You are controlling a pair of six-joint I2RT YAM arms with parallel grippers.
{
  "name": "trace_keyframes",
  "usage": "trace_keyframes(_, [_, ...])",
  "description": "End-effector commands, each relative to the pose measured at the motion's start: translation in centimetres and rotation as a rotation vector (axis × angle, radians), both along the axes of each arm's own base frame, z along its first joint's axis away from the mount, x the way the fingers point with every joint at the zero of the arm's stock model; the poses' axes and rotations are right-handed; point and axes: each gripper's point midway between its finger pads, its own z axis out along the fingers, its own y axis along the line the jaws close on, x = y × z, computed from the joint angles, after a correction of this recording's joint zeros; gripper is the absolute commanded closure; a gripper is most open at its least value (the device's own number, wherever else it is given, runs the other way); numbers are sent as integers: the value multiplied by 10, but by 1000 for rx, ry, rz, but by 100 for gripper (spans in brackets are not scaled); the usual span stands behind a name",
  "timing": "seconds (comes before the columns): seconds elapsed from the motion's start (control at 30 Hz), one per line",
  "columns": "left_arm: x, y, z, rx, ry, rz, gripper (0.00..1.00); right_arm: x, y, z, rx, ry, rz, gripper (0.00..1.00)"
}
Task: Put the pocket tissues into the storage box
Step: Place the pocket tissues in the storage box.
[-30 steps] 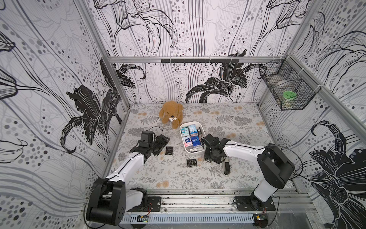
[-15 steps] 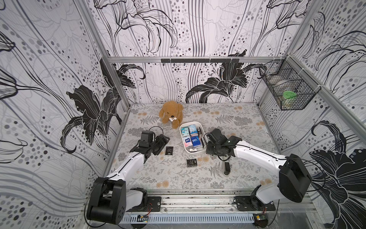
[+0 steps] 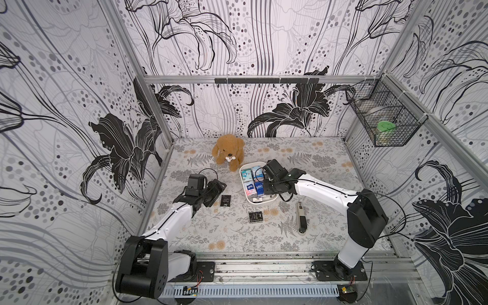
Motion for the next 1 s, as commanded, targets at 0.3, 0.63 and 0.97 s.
trace_keyframes(0.3, [5,13,0,133,1,-28,23,0,12,-17,-29,21,79,47])
trace_keyframes(0.63, [2,15,-4,152,11,-36,23,-24,11,1,-14,12,86,32])
trace_keyframes(0.97, [3,5,-12,44,22,-10,23,-89,48,22,40,33,320,35])
